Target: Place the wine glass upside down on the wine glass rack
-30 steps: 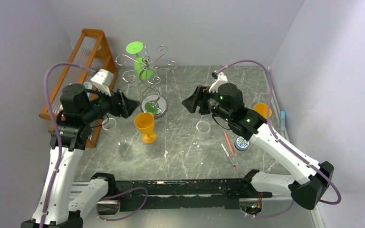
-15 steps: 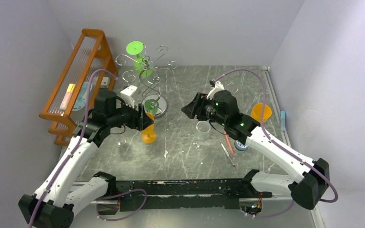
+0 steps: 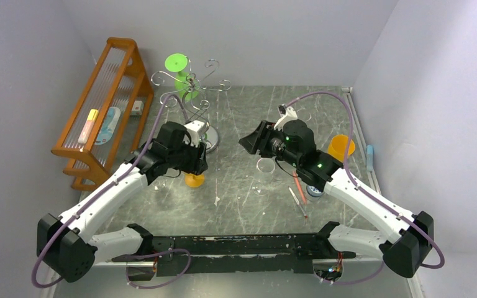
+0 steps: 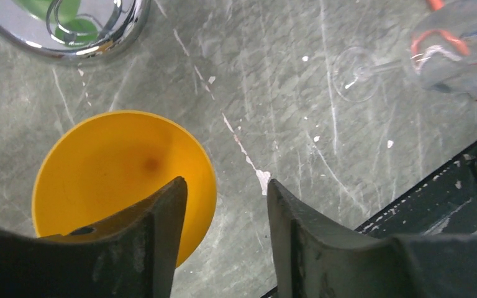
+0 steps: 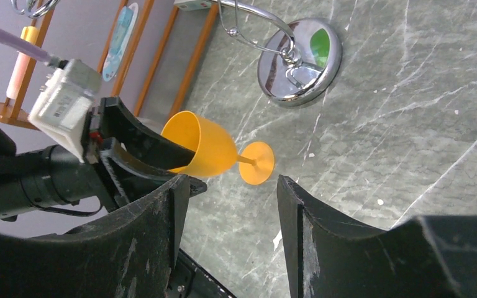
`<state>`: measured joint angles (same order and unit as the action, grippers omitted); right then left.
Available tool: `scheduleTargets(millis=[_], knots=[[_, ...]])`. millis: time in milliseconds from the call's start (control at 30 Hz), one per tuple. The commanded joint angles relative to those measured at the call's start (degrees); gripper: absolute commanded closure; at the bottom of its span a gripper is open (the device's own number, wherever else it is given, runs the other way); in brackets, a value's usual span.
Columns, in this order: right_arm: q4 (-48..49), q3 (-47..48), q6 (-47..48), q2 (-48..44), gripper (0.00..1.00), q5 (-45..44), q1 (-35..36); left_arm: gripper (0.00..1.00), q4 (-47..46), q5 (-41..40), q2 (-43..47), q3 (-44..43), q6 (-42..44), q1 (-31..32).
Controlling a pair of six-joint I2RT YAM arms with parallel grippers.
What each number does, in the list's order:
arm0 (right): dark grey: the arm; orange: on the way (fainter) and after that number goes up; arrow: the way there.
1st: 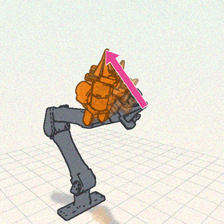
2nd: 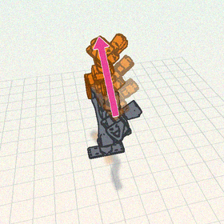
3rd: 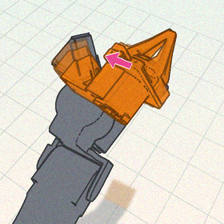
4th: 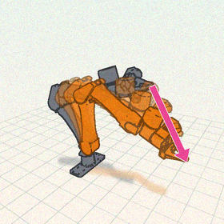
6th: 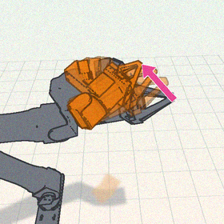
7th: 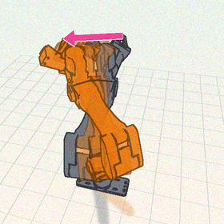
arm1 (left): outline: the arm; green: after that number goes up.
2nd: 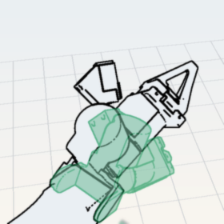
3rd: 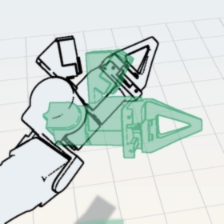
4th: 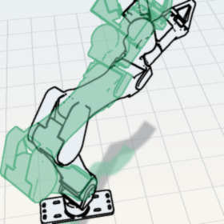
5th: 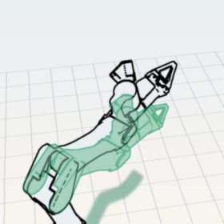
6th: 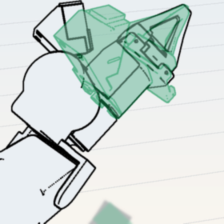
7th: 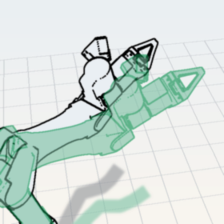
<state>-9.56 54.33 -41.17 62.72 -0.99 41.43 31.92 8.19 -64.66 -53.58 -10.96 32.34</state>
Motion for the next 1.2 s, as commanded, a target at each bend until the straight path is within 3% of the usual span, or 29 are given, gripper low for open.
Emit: scheduleTargets(millis=[0, 233, 367, 600, 867, 1167], knots=[[0.6, -0.2, 0.0, -0.1, 0.42, 0.6, 0.1, 0.50, 2.0, -7.5, -1.4, -1.1, -0.7, 2.8], [1.3, 0.0, -1.1, 0.3, 0.42, 2.7, 0.1, 0.73, 2.2, -9.7, -2.3, 0.0, 0.2, 4.4], [1.7, -0.3, -2.1, -0.3, 0.42, 3.2, 0.1, 0.94, 2.7, -9.1, -2.7, -0.6, 0.7, 4.4], [1.6, -0.5, -3.8, -3.2, 0.41, 1.5, 0.0, 0.95, 2.4, -4.0, 3.6, -6.2, 1.4, 4.5], [8.4, -4.0, -6.5, -9.4, 0.34, 0.0, 0.0, 0.95, -12.6, 5.7, 16.2, -3.4, -1.0, 4.4], [14.3, -6.2, -7.0, -18.4, 0.22, -1.6, -0.1, 0.95, -30.1, 17.4, 20.2, -2.7, -9.8, 4.5]])
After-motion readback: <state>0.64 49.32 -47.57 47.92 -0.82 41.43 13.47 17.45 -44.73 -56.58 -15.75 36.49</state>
